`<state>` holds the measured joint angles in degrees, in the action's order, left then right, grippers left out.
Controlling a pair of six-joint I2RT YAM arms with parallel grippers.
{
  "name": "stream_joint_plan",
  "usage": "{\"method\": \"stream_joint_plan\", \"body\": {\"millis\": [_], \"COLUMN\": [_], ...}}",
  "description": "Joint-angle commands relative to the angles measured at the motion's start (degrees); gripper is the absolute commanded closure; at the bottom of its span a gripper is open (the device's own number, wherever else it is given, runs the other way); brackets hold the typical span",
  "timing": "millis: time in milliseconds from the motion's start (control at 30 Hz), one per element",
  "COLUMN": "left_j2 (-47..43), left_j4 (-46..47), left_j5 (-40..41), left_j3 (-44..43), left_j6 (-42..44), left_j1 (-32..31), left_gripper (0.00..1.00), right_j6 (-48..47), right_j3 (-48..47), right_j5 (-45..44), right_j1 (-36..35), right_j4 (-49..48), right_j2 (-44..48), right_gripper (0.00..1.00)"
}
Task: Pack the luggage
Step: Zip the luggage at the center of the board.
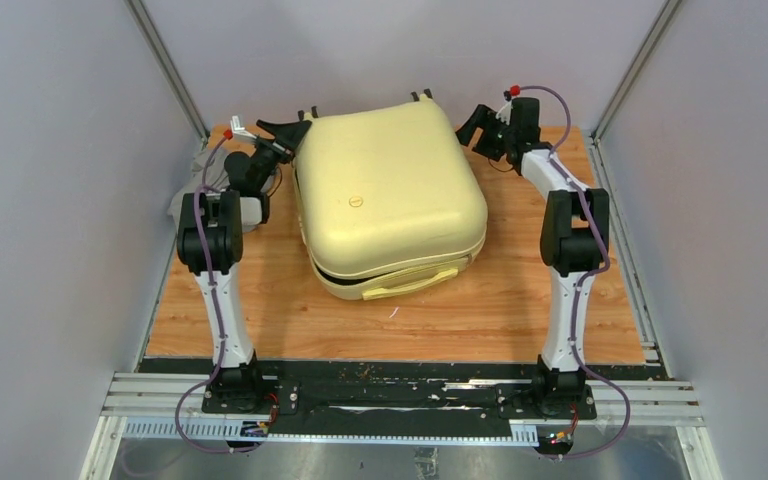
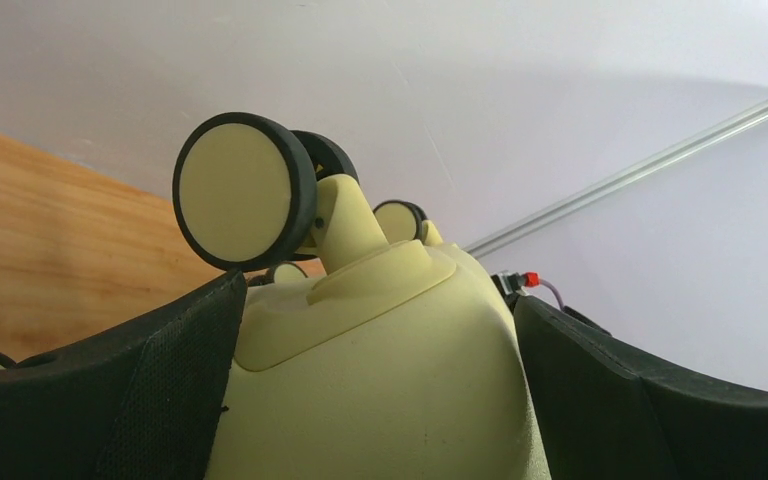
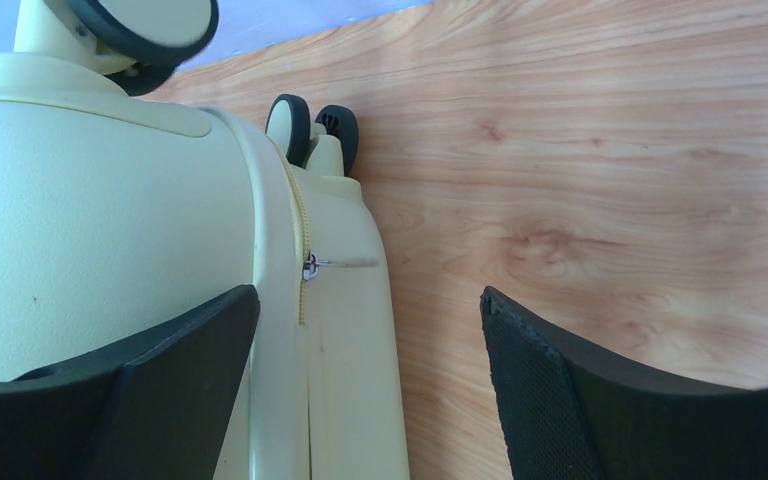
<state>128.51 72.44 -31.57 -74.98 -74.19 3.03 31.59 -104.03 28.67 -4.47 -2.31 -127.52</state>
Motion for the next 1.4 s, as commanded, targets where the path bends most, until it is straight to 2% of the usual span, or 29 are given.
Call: {"method": "stream_joint_plan", "body": {"millis": [0, 133, 200, 333, 500, 567, 767, 900, 1033, 1267, 1367], "left_j2": [-5.9, -8.4, -9.1, -10.6, -11.6, -11.8, -11.7, -11.2, -10.1, -10.7, -13.0], "left_j4": [7.3, 8.2, 8.6, 7.8, 8.3, 8.5, 9.0, 7.4, 6.6, 6.0, 1.1], "left_j5": [-10.9, -11.4, -11.3, -10.2, -9.2, -8.8, -8.2, -7.9, -7.4, -8.6, -10.8], "left_j3": [8.4, 10.6, 10.1, 8.9, 8.2, 8.0, 6.9, 5.6, 4.0, 3.9, 6.8], "left_j6": [-6.3, -7.1, -8.1, -8.1, -9.5, -10.0, -10.8, -9.6, -9.6, -9.5, -5.9], "left_j1": [-3.2, -0.4, 0.1, 0.7, 1.5, 1.6, 1.4, 1.0, 0.6, -0.2, 1.4], "left_gripper": [0.0, 0.0, 0.0, 0.0, 0.0, 0.0, 0.0, 0.0, 0.0, 0.0, 0.0], "right_j6": [-1.7, -4.9, -8.0, -9.9, -10.3, -8.5, -4.1, -4.1, -8.5, -12.2, -12.8], "right_j3": [-2.4, 3.7, 9.1, 24.6, 41.5, 47.5, 64.7, 70.0, 73.3, 76.2, 75.8], "right_j5": [12.7, 8.4, 2.6, -9.0, -19.0, -18.8, -9.0, -4.3, -7.0, -5.8, -5.8], "right_j1": [-8.2, -6.0, -4.2, 0.0, 2.4, 2.4, 1.3, -1.7, -8.1, -11.1, -11.4], "right_j4": [4.4, 5.2, 7.4, 8.3, 15.8, 19.1, 20.6, 17.5, 12.1, 1.2, 1.4], "right_j2": [-1.6, 4.8, 10.6, 25.6, 45.8, 52.7, 70.2, 74.5, 77.4, 76.2, 75.4], "right_gripper": [0.13, 0.11, 0.07, 0.0, 0.0, 0.0, 0.0, 0.0, 0.0, 0.13, 0.15]}}
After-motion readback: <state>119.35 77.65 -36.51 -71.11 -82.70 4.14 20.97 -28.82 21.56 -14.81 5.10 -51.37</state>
